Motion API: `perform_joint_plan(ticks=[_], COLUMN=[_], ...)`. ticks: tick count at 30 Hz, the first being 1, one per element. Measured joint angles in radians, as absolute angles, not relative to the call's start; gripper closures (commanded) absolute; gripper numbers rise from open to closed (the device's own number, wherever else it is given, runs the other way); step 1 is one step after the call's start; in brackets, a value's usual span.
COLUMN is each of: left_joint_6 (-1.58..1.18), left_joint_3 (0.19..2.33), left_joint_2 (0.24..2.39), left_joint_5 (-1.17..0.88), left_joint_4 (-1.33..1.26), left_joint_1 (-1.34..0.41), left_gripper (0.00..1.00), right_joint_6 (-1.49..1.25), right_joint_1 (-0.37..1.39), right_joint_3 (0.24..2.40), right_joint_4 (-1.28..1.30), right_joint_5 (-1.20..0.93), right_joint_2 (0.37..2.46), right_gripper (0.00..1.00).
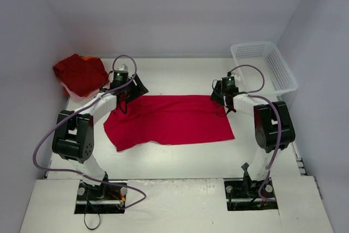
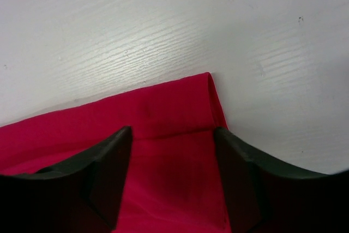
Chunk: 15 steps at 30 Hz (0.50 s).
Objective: Fold and stack the t-shirts
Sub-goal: Fold the tshirt
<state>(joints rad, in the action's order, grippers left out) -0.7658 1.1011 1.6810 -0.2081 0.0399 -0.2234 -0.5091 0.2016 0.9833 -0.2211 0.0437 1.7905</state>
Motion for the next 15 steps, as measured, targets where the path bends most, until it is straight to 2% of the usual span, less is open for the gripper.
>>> perform_joint_plan(ticks=[8, 11, 15], left_joint_6=[-0.762, -0.762, -0.762], left_joint_3=[1.101, 1.101, 1.099], left_joint_2=[1.681, 1.681, 1.681], left_joint_5=[-0.208, -0.208, -0.208], left_joint_4=[0.04, 0.039, 0.039], left_joint_1=[-0.223, -0.223, -0.223], left_gripper=[0.4, 0.4, 0.4], right_joint_6=[-0.507, -0.508, -0.508], right_joint_1=[0.202, 0.202, 0.202], right_joint_3=[0.982, 0.981, 0.98], right_joint_4=[-0.228, -0.229, -0.228], right_joint_5=[0.04, 0.04, 0.04], right_joint_2=[1.814, 1.814, 1.814], right_gripper=[0.84, 0.89, 0.91])
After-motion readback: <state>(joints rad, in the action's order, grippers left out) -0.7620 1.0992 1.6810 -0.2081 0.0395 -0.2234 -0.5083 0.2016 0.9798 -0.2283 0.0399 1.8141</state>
